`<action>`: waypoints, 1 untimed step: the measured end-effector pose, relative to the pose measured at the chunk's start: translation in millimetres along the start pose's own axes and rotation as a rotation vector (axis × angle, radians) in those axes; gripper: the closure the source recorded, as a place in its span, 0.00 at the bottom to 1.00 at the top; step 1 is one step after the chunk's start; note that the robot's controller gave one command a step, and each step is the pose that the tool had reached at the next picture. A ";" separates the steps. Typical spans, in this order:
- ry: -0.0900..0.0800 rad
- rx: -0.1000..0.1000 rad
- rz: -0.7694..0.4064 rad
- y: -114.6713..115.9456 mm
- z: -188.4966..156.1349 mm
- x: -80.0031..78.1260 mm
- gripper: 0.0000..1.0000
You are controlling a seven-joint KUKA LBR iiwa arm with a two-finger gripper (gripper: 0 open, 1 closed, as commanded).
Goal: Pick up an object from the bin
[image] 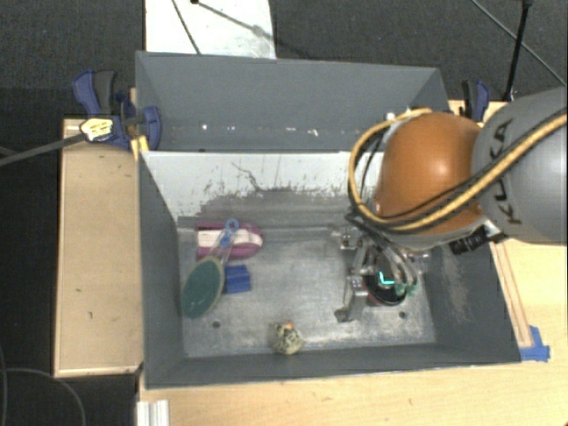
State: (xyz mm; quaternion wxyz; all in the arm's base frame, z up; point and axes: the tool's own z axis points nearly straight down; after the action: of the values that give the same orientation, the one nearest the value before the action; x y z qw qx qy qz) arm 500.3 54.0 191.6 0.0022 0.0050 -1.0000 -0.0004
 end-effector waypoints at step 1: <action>-0.008 -0.004 -0.042 81.9 32.6 -27.6 0.00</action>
Offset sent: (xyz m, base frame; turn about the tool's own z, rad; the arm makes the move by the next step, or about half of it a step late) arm 0.0260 0.0766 -0.0315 -0.0336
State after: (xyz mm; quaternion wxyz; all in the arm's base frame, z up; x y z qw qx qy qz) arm 526.9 136.2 159.0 -0.0020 0.0260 -0.9997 -0.0025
